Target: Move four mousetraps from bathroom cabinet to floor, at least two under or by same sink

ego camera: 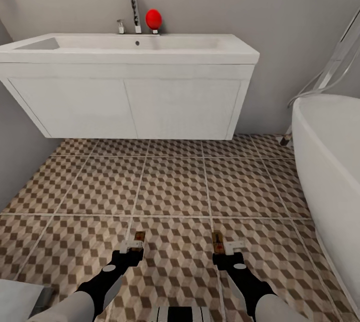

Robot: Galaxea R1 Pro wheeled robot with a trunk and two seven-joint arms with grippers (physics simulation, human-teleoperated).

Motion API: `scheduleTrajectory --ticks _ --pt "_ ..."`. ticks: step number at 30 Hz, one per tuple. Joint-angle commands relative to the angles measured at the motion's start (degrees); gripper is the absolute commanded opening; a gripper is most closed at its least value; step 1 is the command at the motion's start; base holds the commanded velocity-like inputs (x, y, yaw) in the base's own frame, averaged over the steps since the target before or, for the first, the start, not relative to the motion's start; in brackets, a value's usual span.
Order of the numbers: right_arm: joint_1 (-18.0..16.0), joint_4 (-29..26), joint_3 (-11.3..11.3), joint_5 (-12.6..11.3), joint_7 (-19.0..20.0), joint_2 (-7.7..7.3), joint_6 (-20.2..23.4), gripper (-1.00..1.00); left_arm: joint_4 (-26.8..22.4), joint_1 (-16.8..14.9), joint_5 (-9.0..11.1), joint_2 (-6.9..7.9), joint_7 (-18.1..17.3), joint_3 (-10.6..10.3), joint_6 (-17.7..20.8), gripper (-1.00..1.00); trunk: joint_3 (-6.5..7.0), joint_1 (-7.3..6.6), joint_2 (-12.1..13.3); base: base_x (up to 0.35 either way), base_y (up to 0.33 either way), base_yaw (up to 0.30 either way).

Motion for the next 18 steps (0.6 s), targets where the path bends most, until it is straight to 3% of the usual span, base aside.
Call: scheduleTrajectory --ticks 1,9,18 --pt "0.0 0.0 -0.4 0.4 0.1 0.05 0.1 -1.0 0.1 0.0 0.4 0.02 0.3 -0.5 -0.2 -1.0 -0.27 0.01 0.0 0.0 0.0 0.0" --pt "0.0 0.0 -0.3 0.4 0.1 0.12 -0.1 -1.0 0.1 0.0 0.4 0.02 0.3 -0.5 -0.2 -1.0 -2.04 0.22 -0.1 0.0 0.0 0.0" --pt "0.0 0.0 -0.3 0.4 0.1 0.0 -0.3 -1.0 0.1 0.0 0.4 0.02 0.3 -0.6 -0.3 -1.0 -2.04 0.22 -0.1 0.0 0.0 0.0"
